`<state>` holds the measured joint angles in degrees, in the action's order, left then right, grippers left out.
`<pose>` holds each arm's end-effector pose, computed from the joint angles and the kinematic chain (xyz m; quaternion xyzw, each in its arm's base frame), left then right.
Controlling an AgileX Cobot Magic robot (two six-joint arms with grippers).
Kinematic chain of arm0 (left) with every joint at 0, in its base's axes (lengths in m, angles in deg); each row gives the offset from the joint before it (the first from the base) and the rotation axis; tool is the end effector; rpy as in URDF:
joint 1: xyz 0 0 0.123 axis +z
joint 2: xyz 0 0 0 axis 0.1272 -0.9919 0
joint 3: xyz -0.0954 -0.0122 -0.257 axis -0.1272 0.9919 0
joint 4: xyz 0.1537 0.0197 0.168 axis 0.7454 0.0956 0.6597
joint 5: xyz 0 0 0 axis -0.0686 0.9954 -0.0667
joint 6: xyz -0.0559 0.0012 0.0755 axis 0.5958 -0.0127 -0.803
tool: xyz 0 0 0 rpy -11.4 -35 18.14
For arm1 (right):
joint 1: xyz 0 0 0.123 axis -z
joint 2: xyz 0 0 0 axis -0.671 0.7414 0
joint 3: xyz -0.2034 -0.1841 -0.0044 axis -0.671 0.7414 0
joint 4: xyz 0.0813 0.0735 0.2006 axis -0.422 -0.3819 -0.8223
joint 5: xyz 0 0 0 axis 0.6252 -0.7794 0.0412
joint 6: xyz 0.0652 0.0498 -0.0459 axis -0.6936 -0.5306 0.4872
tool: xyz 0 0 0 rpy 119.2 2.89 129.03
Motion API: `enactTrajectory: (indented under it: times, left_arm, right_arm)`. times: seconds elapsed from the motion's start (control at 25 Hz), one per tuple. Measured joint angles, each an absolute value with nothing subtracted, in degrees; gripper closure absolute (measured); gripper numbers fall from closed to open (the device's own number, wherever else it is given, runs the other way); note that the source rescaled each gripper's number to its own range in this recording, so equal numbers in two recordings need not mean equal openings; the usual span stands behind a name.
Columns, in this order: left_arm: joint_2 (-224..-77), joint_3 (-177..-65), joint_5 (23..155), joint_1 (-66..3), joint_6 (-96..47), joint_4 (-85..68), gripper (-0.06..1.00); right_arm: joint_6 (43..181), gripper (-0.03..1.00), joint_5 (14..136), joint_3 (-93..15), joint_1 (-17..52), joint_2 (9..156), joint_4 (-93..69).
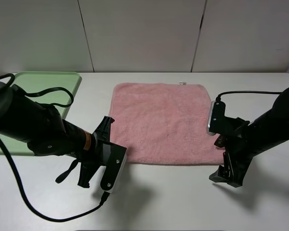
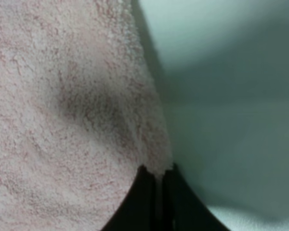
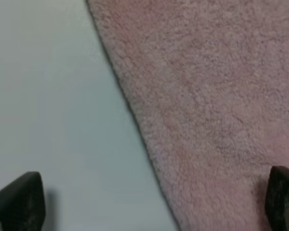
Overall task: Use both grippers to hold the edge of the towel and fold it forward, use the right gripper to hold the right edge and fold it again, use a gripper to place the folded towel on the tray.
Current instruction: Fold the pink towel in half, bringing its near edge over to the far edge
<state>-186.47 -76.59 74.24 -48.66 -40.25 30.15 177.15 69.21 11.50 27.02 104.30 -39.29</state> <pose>0.2040 -0.1894 0.0845 0.8201 0.5038 0.0394 0.2684 0.2118 0.0720 0.1150 -0.5659 0.8079 0.0232 0.1629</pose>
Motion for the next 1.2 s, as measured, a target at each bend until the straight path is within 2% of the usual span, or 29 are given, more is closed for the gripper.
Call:
enactTrajectory:
  times: [0.4, 0.92, 1.08, 1.2]
  left_arm:
    - [-186.5, -76.6, 74.2, -48.7, -40.2, 30.1, 0.94]
    - [-186.5, -76.6, 74.2, -48.7, -40.2, 30.1, 0.94]
    - [-186.5, -76.6, 74.2, -48.7, -40.2, 30.1, 0.94]
    - [-186.5, -76.6, 74.2, -48.7, -40.2, 30.1, 0.94]
  right_arm:
    - [176.4, -0.03, 75.3, 11.5, 27.0, 107.1, -39.3]
    - [176.3, -0.03, 75.5, 11.5, 27.0, 107.1, -39.3]
    - [176.3, 0.07, 75.5, 11.5, 27.0, 107.1, -38.4]
    - [176.3, 0.11, 75.5, 11.5, 27.0, 107.1, -36.9]
